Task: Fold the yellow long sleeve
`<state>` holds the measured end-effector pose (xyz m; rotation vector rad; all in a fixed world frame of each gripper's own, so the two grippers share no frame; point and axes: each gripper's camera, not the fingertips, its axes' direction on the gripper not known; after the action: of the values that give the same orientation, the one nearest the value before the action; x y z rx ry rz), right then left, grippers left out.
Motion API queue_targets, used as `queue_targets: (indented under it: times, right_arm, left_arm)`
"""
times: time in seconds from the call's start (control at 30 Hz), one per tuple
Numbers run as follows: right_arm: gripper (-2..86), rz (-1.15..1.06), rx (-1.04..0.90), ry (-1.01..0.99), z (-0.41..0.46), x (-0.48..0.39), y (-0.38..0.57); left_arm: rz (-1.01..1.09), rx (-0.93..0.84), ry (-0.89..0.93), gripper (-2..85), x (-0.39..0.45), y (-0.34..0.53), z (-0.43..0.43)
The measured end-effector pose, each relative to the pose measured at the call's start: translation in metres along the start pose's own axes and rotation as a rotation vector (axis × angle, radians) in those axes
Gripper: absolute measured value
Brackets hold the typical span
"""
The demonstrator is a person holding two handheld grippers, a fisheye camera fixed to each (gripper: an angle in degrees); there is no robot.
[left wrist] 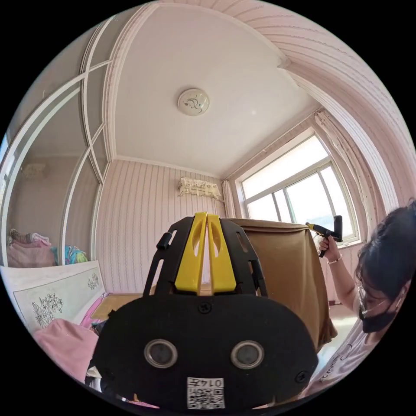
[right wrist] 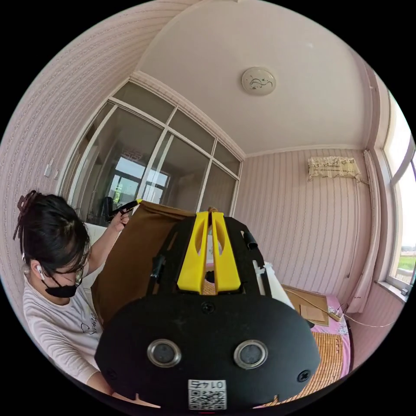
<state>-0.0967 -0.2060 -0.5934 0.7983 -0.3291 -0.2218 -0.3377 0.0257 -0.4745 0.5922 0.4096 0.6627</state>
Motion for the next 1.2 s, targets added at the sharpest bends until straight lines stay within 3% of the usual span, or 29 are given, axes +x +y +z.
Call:
queue_targets:
  times: [0.13,0.2,0.27,0.33,0.43,0.5,0.57,0.67,0.73,0.83,0.93,1.07,1.2]
  right_arm:
    - [0.3,0.188,-0.276,-0.016,0.086,0.075,0.042]
    - [0.2,0.327,-0.453,0.067,0.151,0.132,0.094]
    - [0.2,0.448,-0.502,0.126,0.186,0.175,0.124]
    - [0.2,0.512,-0.398,0.174,0.196,0.203,0.116]
    - [0.2,0.362,-0.095,0.213,0.183,0.192,0.042]
    - [0.2,0.208,0.024,0.244,0.173,0.164,-0.002]
    - [0.3,0.136,-0.004,0.198,0.179,0.155,-0.008]
    - [0.3,0.122,-0.101,0.096,0.202,0.159,0.038]
    - [0.4,0.182,-0.187,0.04,0.22,0.169,0.092]
    - [0.4,0.297,-0.343,-0.087,0.241,0.173,0.213]
    - [0.5,0.399,-0.568,-0.091,0.255,0.159,0.35]
    - [0.5,0.687,-0.789,-0.144,0.247,0.143,0.513]
    - [0.5,0.816,-0.828,-0.07,0.208,0.129,0.574]
  left_arm:
    - [-0.055,-0.345,-0.185,-1.0,-0.033,0.056,0.112]
    - [-0.102,-0.496,-0.233,-1.0,-0.054,0.095,0.168]
    - [-0.204,-0.547,-0.256,-1.0,-0.075,0.123,0.211]
    - [-0.251,-0.31,-0.204,-1.0,-0.081,0.099,0.233]
    - [-0.062,0.03,-0.244,-1.0,-0.046,0.03,0.226]
    - [-0.033,0.108,-0.21,-1.0,-0.034,0.011,0.221]
    - [-0.007,0.061,-0.174,-1.0,-0.03,0.014,0.226]
    - [-0.016,-0.12,-0.153,-1.0,-0.037,0.072,0.24]
    - [-0.043,-0.361,-0.102,-1.0,-0.047,0.154,0.248]
    - [-0.089,-0.654,-0.046,-1.0,-0.049,0.279,0.235]
    - [-0.155,-0.877,-0.038,-1.0,-0.042,0.397,0.207]
    - [-0.251,-1.02,-0.054,-1.0,-0.037,0.491,0.175]
    - [-0.376,-1.029,-0.074,-1.0,-0.042,0.531,0.141]
